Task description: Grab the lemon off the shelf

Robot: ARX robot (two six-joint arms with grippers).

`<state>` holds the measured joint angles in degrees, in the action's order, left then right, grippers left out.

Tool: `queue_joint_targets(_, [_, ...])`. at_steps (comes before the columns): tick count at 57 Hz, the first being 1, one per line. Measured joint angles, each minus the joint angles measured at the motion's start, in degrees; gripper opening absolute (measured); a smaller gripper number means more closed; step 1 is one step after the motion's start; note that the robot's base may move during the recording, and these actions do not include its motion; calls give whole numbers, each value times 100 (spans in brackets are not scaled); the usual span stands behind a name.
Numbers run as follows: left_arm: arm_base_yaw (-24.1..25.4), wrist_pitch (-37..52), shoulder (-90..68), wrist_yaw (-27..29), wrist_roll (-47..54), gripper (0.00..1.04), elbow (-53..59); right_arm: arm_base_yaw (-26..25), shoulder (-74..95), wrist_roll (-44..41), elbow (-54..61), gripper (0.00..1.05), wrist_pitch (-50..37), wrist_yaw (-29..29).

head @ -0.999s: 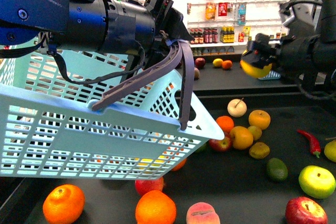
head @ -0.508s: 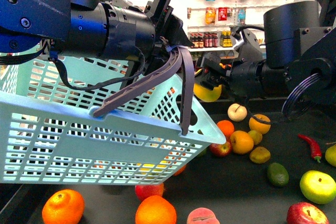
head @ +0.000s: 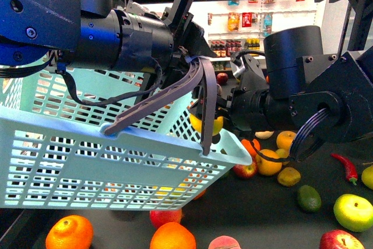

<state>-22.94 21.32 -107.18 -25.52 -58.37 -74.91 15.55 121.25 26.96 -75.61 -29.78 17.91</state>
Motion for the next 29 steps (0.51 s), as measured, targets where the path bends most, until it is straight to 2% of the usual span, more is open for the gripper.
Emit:
queue_joint_targets(9, [0, 0, 0, 2, -9, 10, 0, -83, 0, -96, 7, 98, -22, -345])
queue_joint_targets(19, [0, 0, 0, 2, 9, 10, 0, -457, -225, -743, 155, 97, 0, -1296])
queue_joint_targets(29, [0, 0, 0, 2, -11, 10, 0, -1047, -1386, -1834, 1062, 97, -321, -2247])
